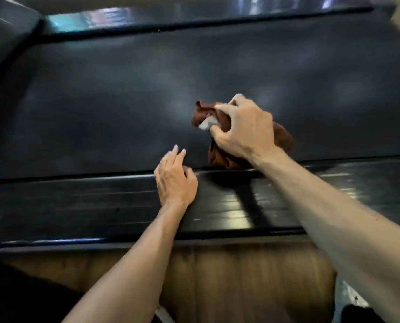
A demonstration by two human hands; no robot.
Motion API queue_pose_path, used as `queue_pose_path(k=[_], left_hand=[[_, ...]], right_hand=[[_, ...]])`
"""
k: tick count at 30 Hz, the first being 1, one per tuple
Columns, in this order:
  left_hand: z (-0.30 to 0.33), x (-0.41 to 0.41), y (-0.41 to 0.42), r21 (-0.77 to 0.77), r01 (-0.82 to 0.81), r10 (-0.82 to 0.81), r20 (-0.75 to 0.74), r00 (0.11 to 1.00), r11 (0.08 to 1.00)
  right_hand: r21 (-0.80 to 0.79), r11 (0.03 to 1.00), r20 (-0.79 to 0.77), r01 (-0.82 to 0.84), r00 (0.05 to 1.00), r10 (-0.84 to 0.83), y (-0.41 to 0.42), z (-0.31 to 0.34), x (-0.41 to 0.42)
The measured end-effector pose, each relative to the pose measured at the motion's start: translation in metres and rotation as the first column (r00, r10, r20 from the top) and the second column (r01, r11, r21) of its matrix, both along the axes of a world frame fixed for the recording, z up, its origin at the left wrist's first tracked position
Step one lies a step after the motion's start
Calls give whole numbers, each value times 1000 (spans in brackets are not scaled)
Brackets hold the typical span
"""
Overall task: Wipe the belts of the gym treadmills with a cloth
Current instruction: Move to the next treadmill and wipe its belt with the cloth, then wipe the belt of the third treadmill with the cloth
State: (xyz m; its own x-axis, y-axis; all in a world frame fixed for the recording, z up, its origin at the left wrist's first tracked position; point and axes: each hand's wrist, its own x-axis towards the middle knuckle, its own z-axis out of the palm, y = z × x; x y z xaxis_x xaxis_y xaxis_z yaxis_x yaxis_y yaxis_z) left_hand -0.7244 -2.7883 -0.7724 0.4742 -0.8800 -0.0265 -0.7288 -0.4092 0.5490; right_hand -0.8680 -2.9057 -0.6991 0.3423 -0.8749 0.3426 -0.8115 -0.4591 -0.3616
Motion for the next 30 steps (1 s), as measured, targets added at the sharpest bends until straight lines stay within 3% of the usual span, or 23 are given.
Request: queue_pose_path(k=[2, 5, 8, 13, 21, 25, 30], left_hand=[[22, 16, 0, 0, 53, -53, -77, 996, 999], [71, 56, 8, -111, 89, -86, 36, 996, 990], [129, 101, 24, -223, 12, 9, 94, 996, 975], [194, 139, 77, -333, -159, 191, 65, 979, 929], [218, 198, 177, -320, -317, 370, 121, 921, 893], [217, 237, 203, -329, -501, 526, -13, 850, 801], [191, 288, 226, -365, -599, 662, 66, 747, 713]], right_hand=[[-62, 996, -40, -58, 998, 55, 13, 38, 15], [-148, 980, -58, -136, 990, 129, 26, 98, 42], [-225, 956, -2, -188, 981, 192, 43, 149, 71], [-252, 918, 39, -307, 944, 327, 88, 190, 112], [-209, 863, 196, -460, 845, 498, 147, 198, 197], [-174, 826, 206, -537, 800, 563, 175, 189, 253], [-83, 822, 159, -564, 807, 569, 175, 150, 304]])
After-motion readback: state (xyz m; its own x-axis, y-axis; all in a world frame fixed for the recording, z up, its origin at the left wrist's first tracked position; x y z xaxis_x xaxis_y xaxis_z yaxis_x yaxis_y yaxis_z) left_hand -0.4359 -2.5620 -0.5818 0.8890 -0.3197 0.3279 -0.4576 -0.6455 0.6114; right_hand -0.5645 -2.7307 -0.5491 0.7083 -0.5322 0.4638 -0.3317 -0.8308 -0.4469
